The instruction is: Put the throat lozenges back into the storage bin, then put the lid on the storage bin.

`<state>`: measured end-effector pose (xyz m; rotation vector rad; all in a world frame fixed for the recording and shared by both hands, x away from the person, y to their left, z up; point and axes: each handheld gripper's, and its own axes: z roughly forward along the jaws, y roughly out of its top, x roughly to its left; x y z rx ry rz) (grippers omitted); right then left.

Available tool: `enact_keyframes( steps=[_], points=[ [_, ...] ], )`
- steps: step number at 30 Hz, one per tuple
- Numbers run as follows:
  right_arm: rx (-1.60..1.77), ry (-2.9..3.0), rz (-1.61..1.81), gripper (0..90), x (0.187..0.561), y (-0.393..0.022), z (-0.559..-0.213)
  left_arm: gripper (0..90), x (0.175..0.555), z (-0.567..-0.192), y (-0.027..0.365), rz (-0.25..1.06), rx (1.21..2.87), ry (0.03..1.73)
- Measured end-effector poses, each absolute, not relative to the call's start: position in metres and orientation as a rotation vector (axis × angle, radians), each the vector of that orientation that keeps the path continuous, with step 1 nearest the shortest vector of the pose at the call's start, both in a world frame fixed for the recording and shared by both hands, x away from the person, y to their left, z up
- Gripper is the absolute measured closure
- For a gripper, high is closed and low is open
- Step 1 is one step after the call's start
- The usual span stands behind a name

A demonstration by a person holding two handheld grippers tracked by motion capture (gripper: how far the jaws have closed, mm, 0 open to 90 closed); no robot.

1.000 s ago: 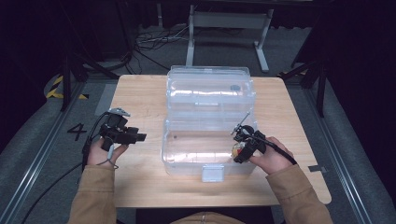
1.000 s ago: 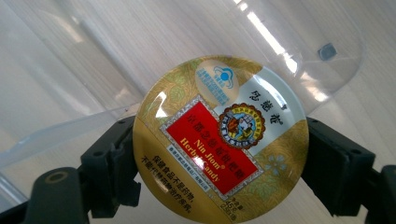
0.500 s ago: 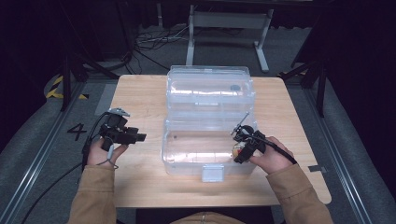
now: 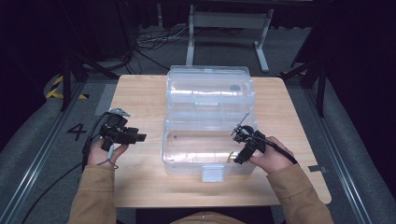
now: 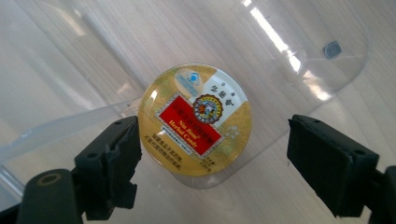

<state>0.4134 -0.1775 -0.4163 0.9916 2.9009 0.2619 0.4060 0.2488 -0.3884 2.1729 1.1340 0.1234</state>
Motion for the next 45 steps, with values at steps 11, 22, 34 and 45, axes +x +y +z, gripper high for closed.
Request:
enact_keyframes(
  steps=[11,22,34,45],
  points=[
    [0.985,2.888,0.311,20.5,0.412,-0.182,-0.413,51.3,0.406,-0.388,0.249,0.122,2.171,1.124],
    [0.98,2.872,0.534,27.1,0.407,-0.195,-0.394,50.7,0.405,-0.386,0.247,0.115,2.165,1.11],
    [0.955,2.814,0.747,26.3,0.4,-0.207,-0.373,50.5,0.405,-0.383,0.243,0.102,2.163,1.077],
    [0.935,2.765,0.876,36.6,0.395,-0.217,-0.357,50.8,0.396,-0.371,0.23,0.109,2.181,0.998]
  ],
)
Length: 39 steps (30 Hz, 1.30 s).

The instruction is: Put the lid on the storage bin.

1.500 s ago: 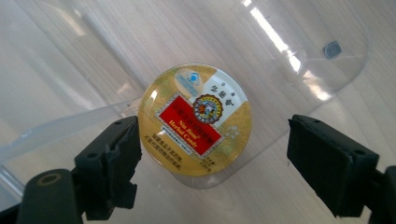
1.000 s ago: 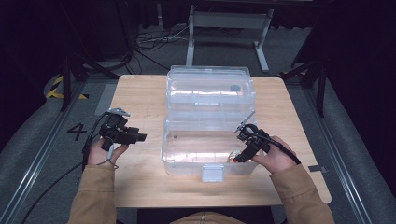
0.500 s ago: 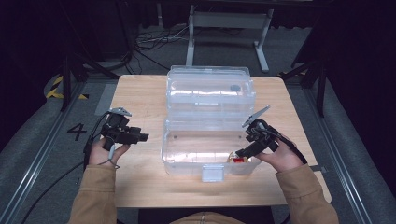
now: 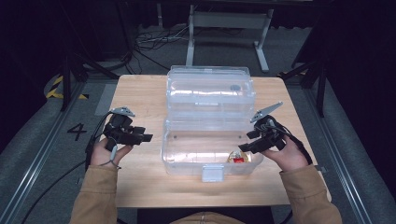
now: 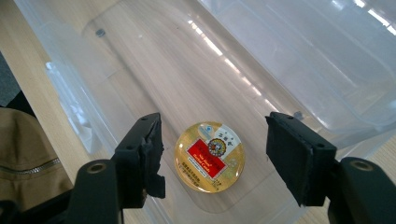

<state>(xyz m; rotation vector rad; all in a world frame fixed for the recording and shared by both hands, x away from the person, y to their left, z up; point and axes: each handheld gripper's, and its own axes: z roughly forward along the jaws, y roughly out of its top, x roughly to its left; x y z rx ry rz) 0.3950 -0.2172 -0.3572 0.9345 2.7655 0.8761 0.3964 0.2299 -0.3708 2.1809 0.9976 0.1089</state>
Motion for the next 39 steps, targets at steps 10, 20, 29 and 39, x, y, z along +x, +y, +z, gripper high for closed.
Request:
enact_keyframes(
  steps=[10,20,29,39],
  points=[
    [0.932,2.746,0.89,36.7,0.393,-0.222,-0.353,50.9,0.383,-0.358,0.194,0.071,2.236,0.829],
    [0.93,2.744,0.894,36.4,0.392,-0.224,-0.352,50.8,0.377,-0.36,0.163,0.008,2.31,0.711],
    [0.931,2.746,0.897,36.2,0.392,-0.225,-0.352,50.8,0.374,-0.37,0.139,-0.047,2.375,0.643],
    [0.931,2.747,0.904,36.1,0.392,-0.225,-0.352,50.9,0.367,-0.376,0.116,-0.09,2.462,0.538]
  ],
)
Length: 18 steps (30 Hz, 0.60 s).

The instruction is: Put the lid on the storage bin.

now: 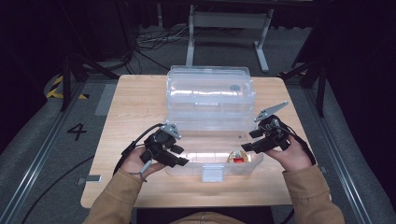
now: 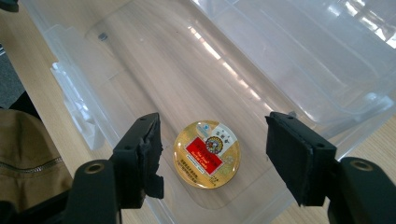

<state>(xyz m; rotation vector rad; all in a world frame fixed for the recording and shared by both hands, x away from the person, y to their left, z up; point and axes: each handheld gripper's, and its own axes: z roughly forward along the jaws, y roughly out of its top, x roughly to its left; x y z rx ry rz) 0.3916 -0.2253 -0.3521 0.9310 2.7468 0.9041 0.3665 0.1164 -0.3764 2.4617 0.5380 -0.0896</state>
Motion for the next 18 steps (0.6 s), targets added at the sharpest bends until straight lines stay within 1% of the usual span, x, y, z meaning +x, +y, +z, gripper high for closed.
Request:
enact_keyframes(
  steps=[9,18],
  points=[
    [0.941,2.76,0.907,38.2,0.392,-0.225,-0.352,51.7,0.364,-0.388,0.1,-0.124,2.542,0.503],
    [0.934,2.755,0.912,38.6,0.391,-0.225,-0.352,55.0,0.364,-0.397,0.09,-0.132,2.612,0.483]
  ],
)
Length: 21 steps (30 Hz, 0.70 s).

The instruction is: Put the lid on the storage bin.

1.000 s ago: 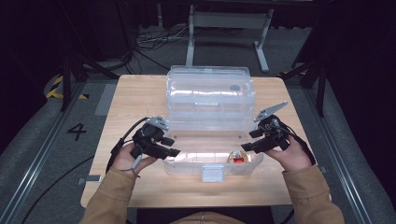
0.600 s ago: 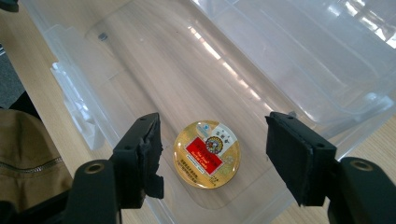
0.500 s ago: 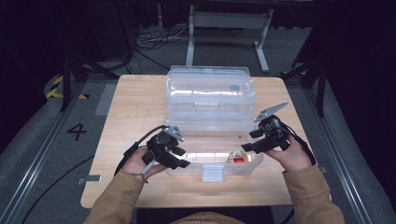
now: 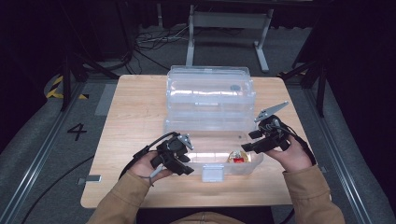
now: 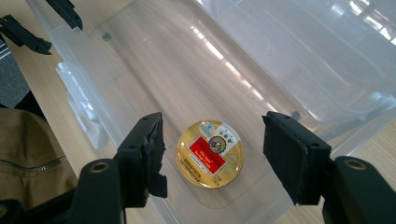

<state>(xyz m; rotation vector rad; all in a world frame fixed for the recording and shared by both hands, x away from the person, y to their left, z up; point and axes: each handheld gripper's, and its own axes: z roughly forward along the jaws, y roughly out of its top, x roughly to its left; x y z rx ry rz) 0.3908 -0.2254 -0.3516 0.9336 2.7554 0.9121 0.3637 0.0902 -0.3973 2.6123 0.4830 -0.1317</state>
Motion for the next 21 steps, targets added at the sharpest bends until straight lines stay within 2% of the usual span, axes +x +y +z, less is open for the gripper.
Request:
enact_keyframes(
  steps=[9,11,14,21],
  points=[
    [0.931,2.757,0.917,38.7,0.391,-0.2252,-0.352,62.0,0.3638,-0.3989,0.089,-0.103,2.634,0.48],
    [0.932,2.756,0.92,38.8,0.3908,-0.225,-0.3518,65.6,0.363,-0.3993,0.0888,-0.086,2.647,0.48],
    [0.933,2.752,0.928,39.3,0.3905,-0.2254,-0.3511,76.3,0.3613,-0.4012,0.0877,-0.062,2.678,0.469],
    [0.945,2.748,0.947,42.3,0.3907,-0.2277,-0.35,78.4,0.3598,-0.4017,0.0873,-0.029,2.684,0.433]
  ],
)
